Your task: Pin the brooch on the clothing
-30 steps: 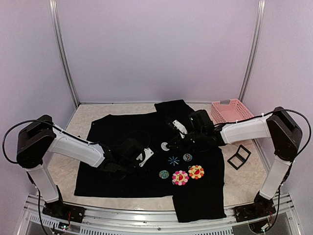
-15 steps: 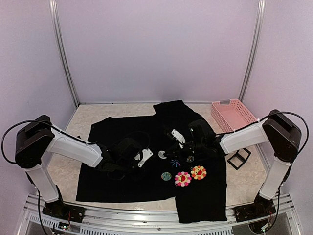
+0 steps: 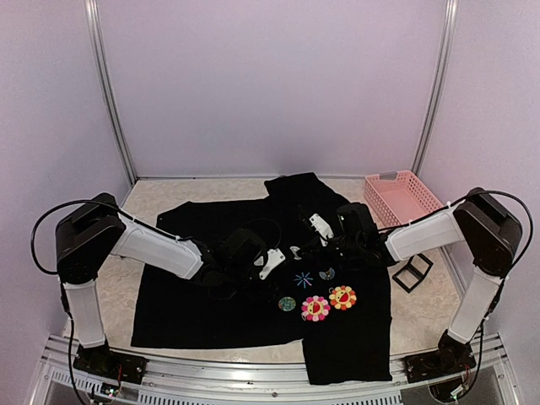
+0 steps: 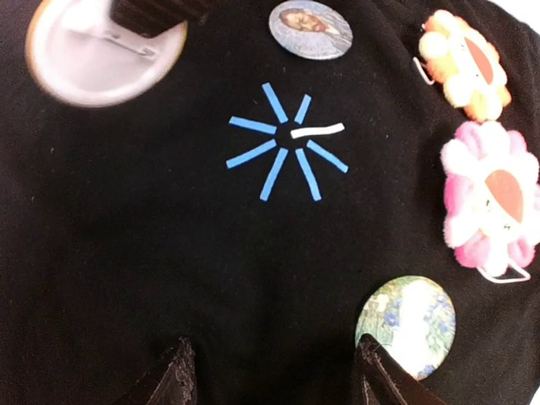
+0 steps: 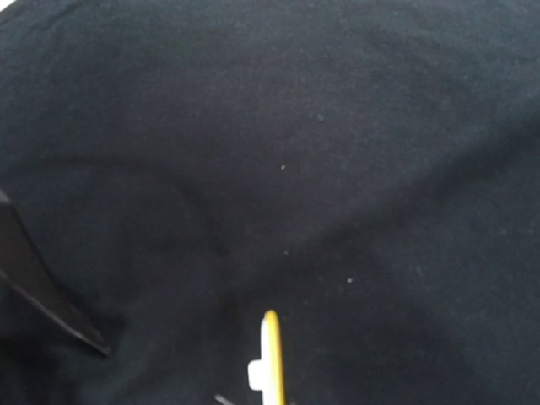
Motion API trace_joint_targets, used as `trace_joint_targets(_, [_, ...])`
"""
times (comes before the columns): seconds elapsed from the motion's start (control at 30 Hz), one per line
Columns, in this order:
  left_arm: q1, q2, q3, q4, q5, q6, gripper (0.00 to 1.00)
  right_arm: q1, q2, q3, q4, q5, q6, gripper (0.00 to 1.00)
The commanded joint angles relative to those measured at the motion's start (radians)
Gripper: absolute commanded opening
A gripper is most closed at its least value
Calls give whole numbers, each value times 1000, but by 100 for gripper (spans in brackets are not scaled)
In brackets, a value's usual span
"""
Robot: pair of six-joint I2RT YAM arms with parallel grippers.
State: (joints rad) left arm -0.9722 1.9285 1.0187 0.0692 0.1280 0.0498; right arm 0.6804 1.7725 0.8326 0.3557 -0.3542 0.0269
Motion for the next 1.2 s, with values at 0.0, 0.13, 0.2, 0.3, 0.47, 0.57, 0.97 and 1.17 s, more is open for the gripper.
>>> trace_joint_targets(0.0, [-6, 55, 66, -11, 19, 40, 62, -16, -16, -21, 8, 13, -4, 0])
trace_joint_targets(0.13, [-5, 101, 93, -32, -19, 40, 53, -24, -22, -40, 24, -18, -9, 0])
trace_joint_targets(0.2, [-5, 116, 92, -47, -10, 54, 36, -23, -21, -50, 25, -28, -16, 0])
trace_joint_targets(0.3, [-6, 109, 62, -43, 23, 76, 11, -23, -25, -71, 32, -26, -51, 0])
trace_joint_targets(0.47, [7, 58, 32, 18, 72, 57, 0, -19, -34, -129, 128, -50, -91, 0])
trace_joint_targets(0.57, [21, 19, 5, 85, 111, 36, 0, 0, -35, -199, 282, -61, -151, 0])
trace_joint_targets(0.97, [56, -74, -29, 149, 215, -14, 0, 127, 40, -310, 676, 55, -422, 0])
trace_joint_targets(1.17, [68, -90, -30, 152, 249, -21, 0, 163, 78, -292, 657, 148, -509, 0])
